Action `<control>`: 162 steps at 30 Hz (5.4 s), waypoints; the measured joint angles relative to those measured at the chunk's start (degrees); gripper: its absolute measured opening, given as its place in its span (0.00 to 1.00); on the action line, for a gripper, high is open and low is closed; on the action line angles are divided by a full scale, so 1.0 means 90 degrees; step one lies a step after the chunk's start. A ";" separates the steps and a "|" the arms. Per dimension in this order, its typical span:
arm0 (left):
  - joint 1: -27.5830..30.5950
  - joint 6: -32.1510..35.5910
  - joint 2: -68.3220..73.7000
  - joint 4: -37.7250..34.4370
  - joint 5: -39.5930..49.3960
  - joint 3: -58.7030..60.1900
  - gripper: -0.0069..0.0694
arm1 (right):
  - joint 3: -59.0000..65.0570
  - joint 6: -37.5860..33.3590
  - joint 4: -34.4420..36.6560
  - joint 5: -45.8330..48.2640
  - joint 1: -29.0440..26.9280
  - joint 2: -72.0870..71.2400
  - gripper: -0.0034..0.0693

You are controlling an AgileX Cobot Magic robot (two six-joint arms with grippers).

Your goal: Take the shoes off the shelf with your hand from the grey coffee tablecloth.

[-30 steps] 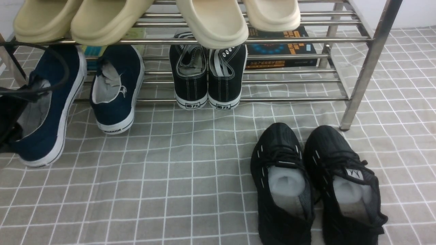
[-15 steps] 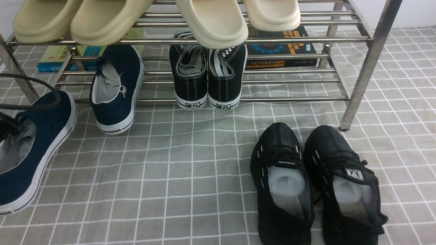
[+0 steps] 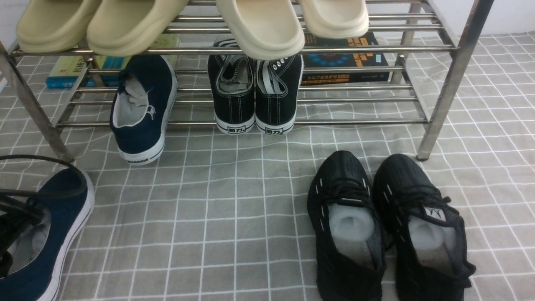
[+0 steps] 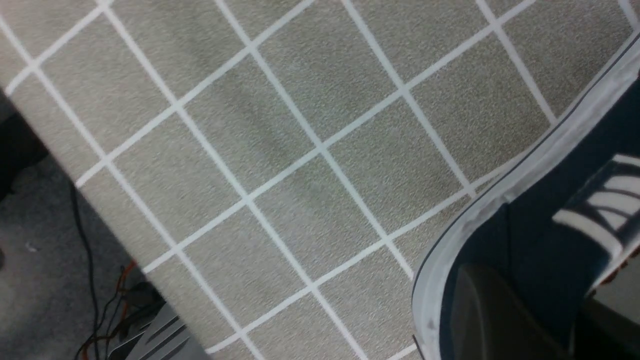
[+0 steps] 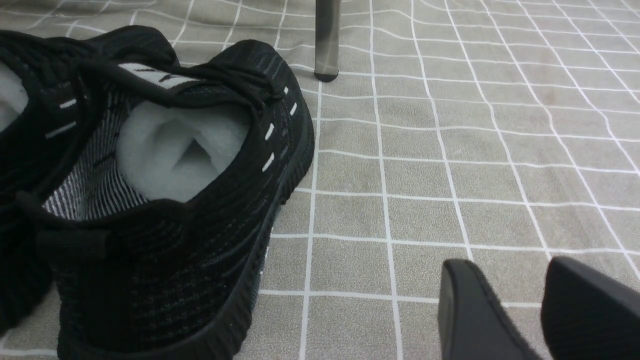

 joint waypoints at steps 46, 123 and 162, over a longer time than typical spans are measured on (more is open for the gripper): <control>-0.1279 0.0929 0.2447 -0.1908 -0.1722 -0.3398 0.42 | 0.0000 0.0000 0.0000 0.0000 0.0000 0.0000 0.38; -0.1279 0.1579 -0.0327 -0.1640 -0.0202 -0.0284 0.14 | 0.0000 0.0000 0.0000 0.0000 0.0000 0.0000 0.38; -0.1279 0.4741 -0.5087 -0.2353 0.1081 0.0547 0.09 | 0.0000 0.0000 0.0000 0.0000 0.0000 0.0000 0.38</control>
